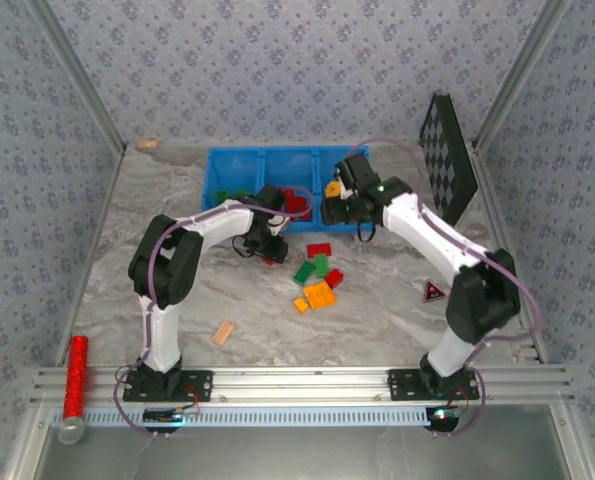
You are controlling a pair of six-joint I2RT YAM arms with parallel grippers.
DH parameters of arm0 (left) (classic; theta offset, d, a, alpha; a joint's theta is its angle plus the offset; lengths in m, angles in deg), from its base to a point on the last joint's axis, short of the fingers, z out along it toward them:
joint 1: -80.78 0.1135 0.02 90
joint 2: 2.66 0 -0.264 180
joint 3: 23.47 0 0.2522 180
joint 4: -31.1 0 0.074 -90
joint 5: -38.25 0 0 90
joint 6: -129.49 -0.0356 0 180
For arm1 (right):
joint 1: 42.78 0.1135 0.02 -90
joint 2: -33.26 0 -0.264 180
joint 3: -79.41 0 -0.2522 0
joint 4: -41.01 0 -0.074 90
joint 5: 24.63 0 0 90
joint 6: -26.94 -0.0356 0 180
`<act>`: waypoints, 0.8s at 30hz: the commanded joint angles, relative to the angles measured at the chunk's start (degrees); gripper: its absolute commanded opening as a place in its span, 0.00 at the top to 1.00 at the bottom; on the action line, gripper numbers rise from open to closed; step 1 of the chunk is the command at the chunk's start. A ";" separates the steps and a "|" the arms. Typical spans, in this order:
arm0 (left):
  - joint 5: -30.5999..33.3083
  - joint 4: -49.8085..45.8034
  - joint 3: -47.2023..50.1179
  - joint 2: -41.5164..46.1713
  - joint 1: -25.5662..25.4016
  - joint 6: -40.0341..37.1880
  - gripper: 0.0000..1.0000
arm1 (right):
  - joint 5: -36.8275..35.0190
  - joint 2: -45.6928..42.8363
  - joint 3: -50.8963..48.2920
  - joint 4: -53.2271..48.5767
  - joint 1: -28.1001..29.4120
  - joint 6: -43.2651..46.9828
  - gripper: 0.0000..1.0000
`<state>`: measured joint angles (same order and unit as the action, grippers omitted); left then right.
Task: Sort the legos into containers by color
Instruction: Pick up the lego from the center of the table, then place the lego in the container.
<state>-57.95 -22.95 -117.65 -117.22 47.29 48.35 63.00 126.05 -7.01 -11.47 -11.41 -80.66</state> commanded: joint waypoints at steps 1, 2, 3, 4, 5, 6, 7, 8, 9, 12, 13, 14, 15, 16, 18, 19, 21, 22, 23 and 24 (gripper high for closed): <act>-1.27 -1.08 0.14 -1.04 -0.57 -0.97 0.60 | -1.51 -4.98 -6.31 -3.14 6.07 -2.91 0.33; -1.45 -1.10 0.41 -0.77 -0.56 -1.17 0.62 | -1.91 -6.34 -7.71 -3.69 8.14 -2.81 0.33; -1.62 -1.03 0.72 -0.46 -0.60 -1.34 0.65 | -2.49 -7.99 -9.42 -3.81 10.76 -2.15 0.33; -1.65 -1.03 1.02 -0.10 -0.54 -1.37 0.68 | -3.80 -9.58 -10.89 -3.69 13.45 -1.61 0.33; -1.71 -1.03 1.26 0.17 -0.57 -1.47 0.70 | -4.90 -11.10 -13.23 -3.30 15.64 -1.05 0.33; -1.76 -1.02 1.43 0.53 -0.59 -1.48 0.72 | -5.49 -12.83 -15.20 -2.16 18.03 0.24 0.33; -1.80 -1.10 1.57 0.82 -0.59 -1.38 0.74 | -6.27 -14.59 -17.09 -0.70 20.41 1.96 0.33; -1.88 -1.10 1.58 1.04 -0.53 -1.29 0.76 | -7.10 -15.95 -18.55 0.45 21.94 3.20 0.33; -2.12 -1.27 1.53 1.29 -0.56 -1.17 0.77 | -7.60 -17.44 -20.32 1.96 23.54 5.05 0.33; -3.35 -2.06 0.78 2.68 -0.59 -0.56 0.81 | -5.79 -19.80 -23.42 4.05 25.46 9.07 0.35; -4.06 -2.49 0.26 3.38 -0.58 -0.45 0.82 | -4.84 -20.06 -24.21 5.17 25.80 10.85 0.36; -4.56 -2.86 -0.32 4.02 -0.53 -0.35 0.82 | -4.43 -20.27 -25.02 6.30 26.24 12.42 0.37; -4.97 -3.36 -1.09 4.92 -0.53 -0.17 0.83 | -3.95 -20.49 -26.18 7.51 26.76 14.30 0.37; -5.32 -3.99 -1.96 5.69 -0.56 -0.16 0.83 | -3.34 -20.62 -27.24 8.83 27.18 15.92 0.37; -5.62 -5.27 -3.96 6.99 -0.57 -0.23 0.83 | -2.38 -20.46 -28.88 11.16 27.66 18.29 0.36; -5.80 -6.13 -5.26 7.44 -0.57 -0.25 0.83 | -1.74 -20.26 -29.47 12.24 27.90 19.59 0.36; -5.92 -7.96 -8.12 7.70 -0.55 -0.65 0.83 | -0.77 -19.86 -30.43 14.02 28.38 21.79 0.34; -6.01 -8.83 -9.80 7.72 -0.55 -0.92 0.83 | -0.46 -19.49 -30.80 14.93 28.54 22.78 0.34; -6.01 -9.32 -11.20 7.66 -0.53 -1.16 0.83 | -0.45 -19.16 -31.07 15.40 28.67 23.47 0.33; -6.02 -9.61 -12.84 7.40 -0.46 -1.45 0.83 | -0.64 -18.76 -31.12 15.73 28.81 24.08 0.33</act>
<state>-62.47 -29.42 -126.07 -112.17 47.22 47.65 61.19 106.51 -37.40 0.46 16.90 -61.56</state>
